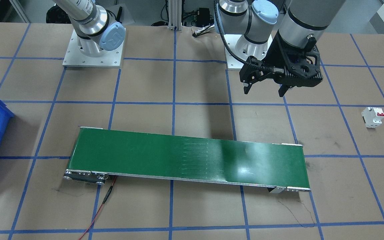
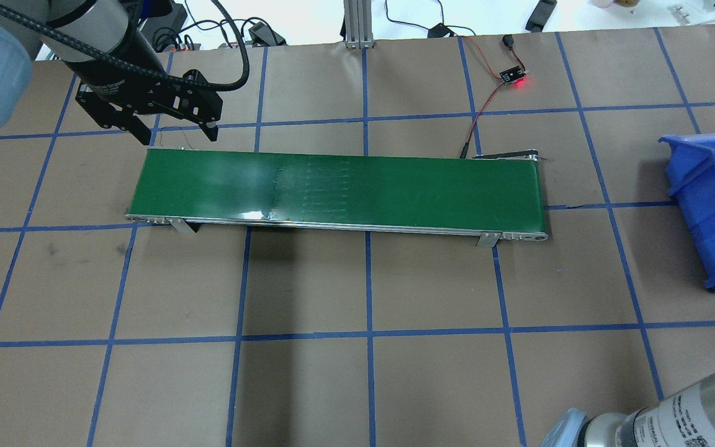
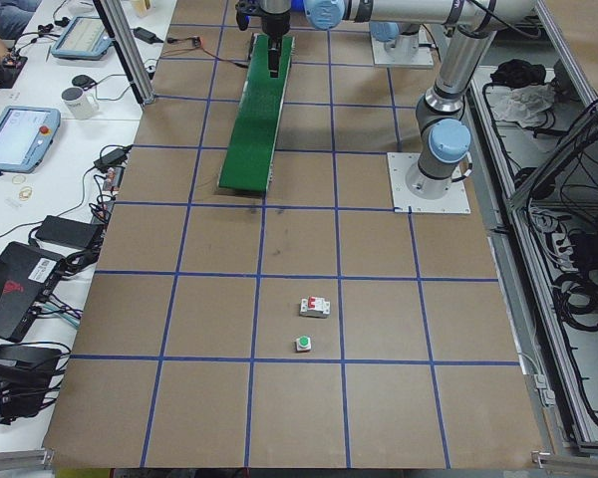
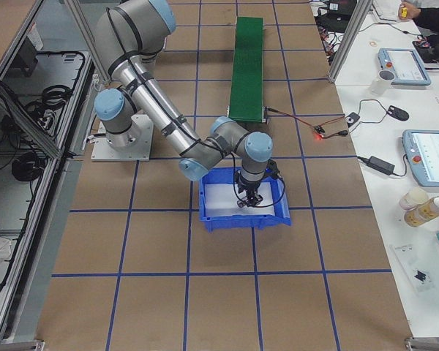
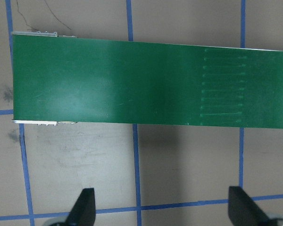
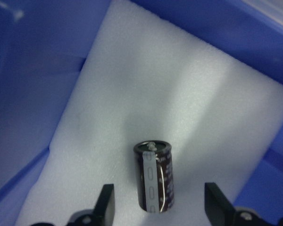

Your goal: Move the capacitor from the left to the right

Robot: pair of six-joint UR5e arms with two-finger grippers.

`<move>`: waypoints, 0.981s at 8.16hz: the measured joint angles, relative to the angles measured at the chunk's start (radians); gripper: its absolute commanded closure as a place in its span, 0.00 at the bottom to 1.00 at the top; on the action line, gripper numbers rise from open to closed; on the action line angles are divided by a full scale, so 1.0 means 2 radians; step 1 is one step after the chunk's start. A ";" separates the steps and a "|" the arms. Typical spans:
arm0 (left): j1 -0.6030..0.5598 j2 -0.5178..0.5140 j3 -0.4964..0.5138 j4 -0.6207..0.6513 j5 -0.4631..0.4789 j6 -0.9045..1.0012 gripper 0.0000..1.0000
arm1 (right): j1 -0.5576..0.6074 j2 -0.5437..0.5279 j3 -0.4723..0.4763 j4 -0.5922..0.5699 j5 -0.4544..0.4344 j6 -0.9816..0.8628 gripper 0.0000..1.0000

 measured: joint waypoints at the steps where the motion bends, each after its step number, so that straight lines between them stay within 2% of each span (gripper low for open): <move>1: 0.000 0.000 0.000 0.000 0.000 0.000 0.00 | 0.000 -0.022 -0.002 0.010 0.003 0.001 0.00; 3: 0.000 0.000 0.000 0.000 0.000 0.000 0.00 | 0.004 -0.082 -0.011 0.076 0.031 0.012 0.00; 5: 0.000 0.000 0.000 0.000 0.000 0.000 0.00 | 0.025 -0.141 -0.022 0.156 0.044 0.069 0.00; 8: 0.000 0.000 0.000 0.000 0.000 0.000 0.00 | 0.128 -0.201 -0.045 0.243 0.041 0.204 0.00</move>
